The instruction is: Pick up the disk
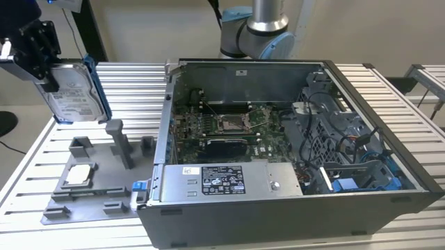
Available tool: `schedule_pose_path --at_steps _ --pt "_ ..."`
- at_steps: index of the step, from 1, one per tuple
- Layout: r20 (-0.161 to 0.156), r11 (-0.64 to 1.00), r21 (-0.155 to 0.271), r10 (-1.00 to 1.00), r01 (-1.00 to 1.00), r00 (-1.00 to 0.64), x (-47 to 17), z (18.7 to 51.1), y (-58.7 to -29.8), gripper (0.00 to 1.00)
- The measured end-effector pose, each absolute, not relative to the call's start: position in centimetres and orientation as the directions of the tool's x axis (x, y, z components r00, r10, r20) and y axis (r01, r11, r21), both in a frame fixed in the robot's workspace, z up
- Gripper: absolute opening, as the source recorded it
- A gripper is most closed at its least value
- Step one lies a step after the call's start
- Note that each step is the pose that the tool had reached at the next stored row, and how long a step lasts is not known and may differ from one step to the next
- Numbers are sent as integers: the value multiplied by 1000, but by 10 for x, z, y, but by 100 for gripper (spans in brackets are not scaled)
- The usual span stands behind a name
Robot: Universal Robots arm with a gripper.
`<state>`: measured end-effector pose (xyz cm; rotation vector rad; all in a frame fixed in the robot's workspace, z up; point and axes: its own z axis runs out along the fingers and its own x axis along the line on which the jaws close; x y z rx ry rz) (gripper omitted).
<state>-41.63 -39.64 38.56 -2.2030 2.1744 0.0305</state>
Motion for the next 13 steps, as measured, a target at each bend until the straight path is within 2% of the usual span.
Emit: schedule_pose_path --at_steps 13 --pt "-49 -13 -19 -999 -1000 14 -416 444 -396 0"
